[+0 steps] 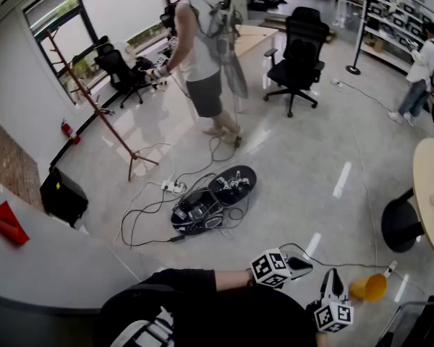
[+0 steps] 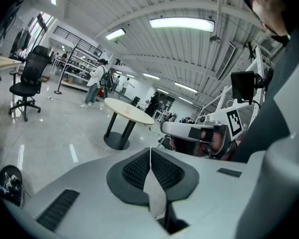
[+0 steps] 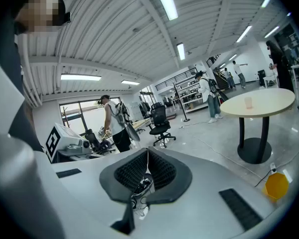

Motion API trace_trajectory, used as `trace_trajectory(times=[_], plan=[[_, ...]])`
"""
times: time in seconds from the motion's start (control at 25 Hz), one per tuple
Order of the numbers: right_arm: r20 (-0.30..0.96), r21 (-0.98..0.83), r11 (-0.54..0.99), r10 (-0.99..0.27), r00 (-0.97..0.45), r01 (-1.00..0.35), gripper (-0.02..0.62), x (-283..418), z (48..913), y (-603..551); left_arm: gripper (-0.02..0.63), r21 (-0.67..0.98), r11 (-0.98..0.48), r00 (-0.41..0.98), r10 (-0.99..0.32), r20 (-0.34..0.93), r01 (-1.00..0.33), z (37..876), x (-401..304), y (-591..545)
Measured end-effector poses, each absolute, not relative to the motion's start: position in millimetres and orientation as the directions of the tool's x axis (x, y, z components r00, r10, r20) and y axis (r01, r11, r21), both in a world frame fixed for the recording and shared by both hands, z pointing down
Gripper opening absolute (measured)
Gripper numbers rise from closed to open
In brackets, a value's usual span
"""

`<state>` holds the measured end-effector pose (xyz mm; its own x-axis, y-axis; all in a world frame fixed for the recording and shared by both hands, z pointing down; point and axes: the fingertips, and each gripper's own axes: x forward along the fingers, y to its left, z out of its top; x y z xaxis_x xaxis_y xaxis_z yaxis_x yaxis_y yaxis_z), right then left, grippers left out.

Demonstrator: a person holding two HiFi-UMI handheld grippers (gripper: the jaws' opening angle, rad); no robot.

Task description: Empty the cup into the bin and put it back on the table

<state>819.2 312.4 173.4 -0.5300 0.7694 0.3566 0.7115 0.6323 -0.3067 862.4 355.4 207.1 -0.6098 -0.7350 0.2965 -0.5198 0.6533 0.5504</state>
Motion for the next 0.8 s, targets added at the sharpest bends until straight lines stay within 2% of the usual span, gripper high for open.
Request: trace_trajectory(times=[0.2,0.48,0.8], plan=[[0.283,-0.299,0.481,0.87,-0.405,0.824,0.017,756.2,172.6,345.9,0.025,0.499,0.768,-0.733,-0.595,0.329,-0.4,213.8,807.0,381.7],[0.284,-0.292,0.554,0.829,-0.482,0.78,0.017,717.2,219.1,308.6,0.025,0.488,0.744,-0.693,-0.641,0.33,-0.456,254.4,764.4,349.2],[0.302,-0.319,0.58,0.812,-0.5,0.75,0.017,702.0,239.6,297.6,0.025,0.501,0.757,-0.707,-0.618,0.344,-0.418,271.4,753.5,350.0]])
